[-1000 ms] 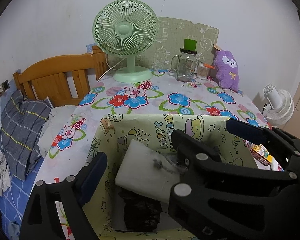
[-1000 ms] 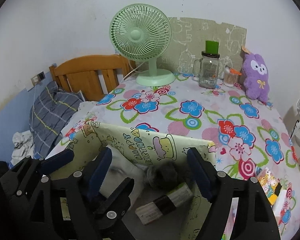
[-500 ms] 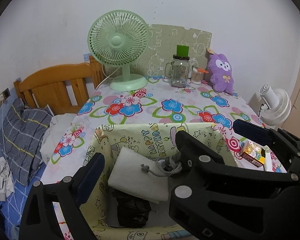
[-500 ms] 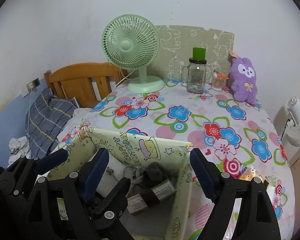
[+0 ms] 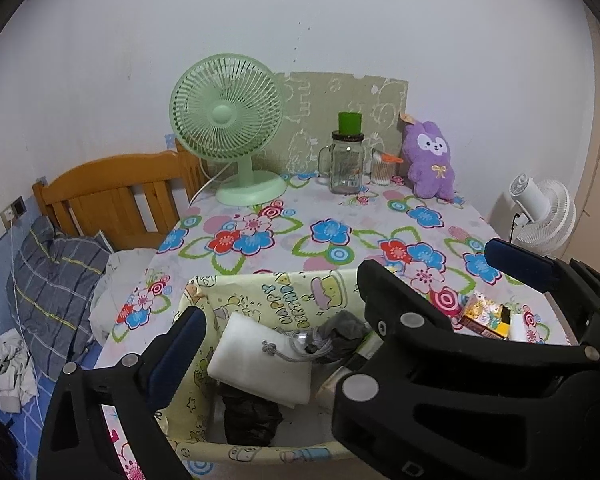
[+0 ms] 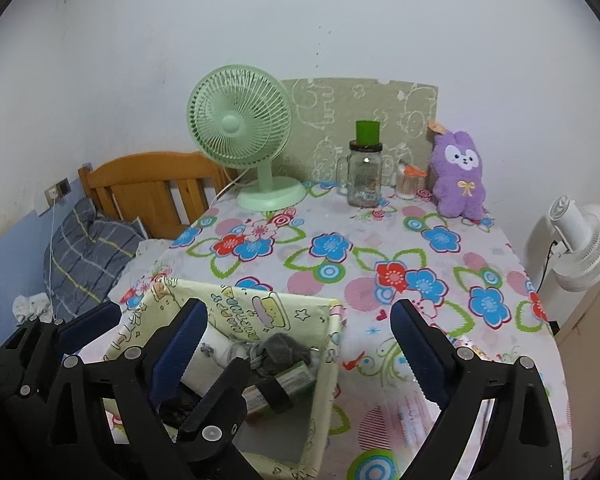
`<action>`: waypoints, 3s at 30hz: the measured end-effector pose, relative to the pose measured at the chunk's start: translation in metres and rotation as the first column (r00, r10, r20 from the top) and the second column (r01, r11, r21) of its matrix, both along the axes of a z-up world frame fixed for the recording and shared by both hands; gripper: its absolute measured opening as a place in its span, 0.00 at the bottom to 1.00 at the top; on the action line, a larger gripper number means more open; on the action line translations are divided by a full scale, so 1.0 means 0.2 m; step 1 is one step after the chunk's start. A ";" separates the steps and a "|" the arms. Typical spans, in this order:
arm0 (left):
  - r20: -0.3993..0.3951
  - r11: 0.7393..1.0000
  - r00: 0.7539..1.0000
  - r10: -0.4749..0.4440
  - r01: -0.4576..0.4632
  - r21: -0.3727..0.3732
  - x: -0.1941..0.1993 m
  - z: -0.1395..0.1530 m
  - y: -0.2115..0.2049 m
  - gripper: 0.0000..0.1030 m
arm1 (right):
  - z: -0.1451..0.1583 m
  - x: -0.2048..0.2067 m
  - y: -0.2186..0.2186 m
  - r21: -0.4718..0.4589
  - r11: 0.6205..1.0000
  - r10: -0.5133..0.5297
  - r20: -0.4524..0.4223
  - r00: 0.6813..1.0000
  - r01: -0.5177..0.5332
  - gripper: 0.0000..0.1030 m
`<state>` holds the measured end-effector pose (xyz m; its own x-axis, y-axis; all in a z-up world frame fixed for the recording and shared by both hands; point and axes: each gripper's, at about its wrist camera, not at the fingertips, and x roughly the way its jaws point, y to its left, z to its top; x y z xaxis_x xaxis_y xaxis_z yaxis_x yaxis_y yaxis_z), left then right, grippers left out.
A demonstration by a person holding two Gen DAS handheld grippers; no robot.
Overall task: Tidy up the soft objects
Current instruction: 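Withdraw both tools from the box toward the items on the bed, then move the right tool to the pink paper packet while the left tool approaches the clear tube pack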
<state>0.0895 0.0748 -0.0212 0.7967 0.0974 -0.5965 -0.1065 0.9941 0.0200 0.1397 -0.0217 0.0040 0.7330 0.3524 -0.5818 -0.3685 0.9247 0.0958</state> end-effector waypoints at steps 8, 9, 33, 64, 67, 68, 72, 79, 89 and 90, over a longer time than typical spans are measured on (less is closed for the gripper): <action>0.027 1.000 1.000 -0.002 0.001 0.009 -0.05 0.06 -0.10 0.97 | 0.06 -0.05 -0.10 0.012 1.000 -0.015 0.027 1.000 0.014 0.93; 0.031 1.000 1.000 -0.002 0.001 0.010 -0.06 0.07 -0.11 0.98 | 0.07 -0.06 -0.11 0.013 1.000 -0.016 0.031 0.999 0.016 0.93; 0.101 0.997 0.993 -0.068 0.066 0.030 -0.11 0.11 -0.42 1.00 | 0.12 -0.17 -0.45 0.022 0.993 -0.118 0.096 0.988 0.116 0.97; 0.079 0.977 0.974 -0.212 0.212 0.017 -0.14 -0.08 -0.83 1.00 | -0.06 -0.26 -0.87 0.025 0.972 -0.236 0.082 0.968 0.234 0.97; 0.076 0.975 0.972 -0.223 0.222 0.021 -0.15 -0.11 -0.86 1.00 | -0.09 -0.28 -0.90 0.024 0.970 -0.244 0.088 0.966 0.243 0.97; 0.072 0.974 0.971 -0.228 0.227 0.021 -0.15 -0.12 -0.88 1.00 | -0.10 -0.28 -0.91 0.023 0.969 -0.247 0.089 0.965 0.246 0.97; 0.060 0.971 0.969 -0.240 0.239 0.021 -0.15 -0.18 -0.92 1.00 | -0.16 -0.30 -0.96 0.025 0.965 -0.262 0.089 0.961 0.261 0.97; 0.039 0.968 0.967 -0.250 0.249 0.016 -0.15 -0.27 -0.96 1.00 | -0.24 -0.31 -1.00 0.022 0.961 -0.275 0.079 0.958 0.275 0.97; -0.044 0.964 0.963 -0.266 0.267 0.013 -0.10 -0.44 -1.00 1.00 | -0.42 -0.28 -1.05 0.001 0.956 -0.293 0.006 0.956 0.293 0.96; -0.048 0.964 0.963 -0.266 0.267 0.014 -0.10 -0.45 -1.01 1.00 | -0.45 -0.27 -1.05 -0.001 0.957 -0.292 -0.010 0.956 0.292 0.96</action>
<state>0.0691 -0.1268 -0.1122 0.7676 -0.1023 -0.6327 0.1639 0.9857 0.0394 0.0854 -0.2324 -0.0855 0.7980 0.1248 -0.5896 -0.0819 0.9917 0.0991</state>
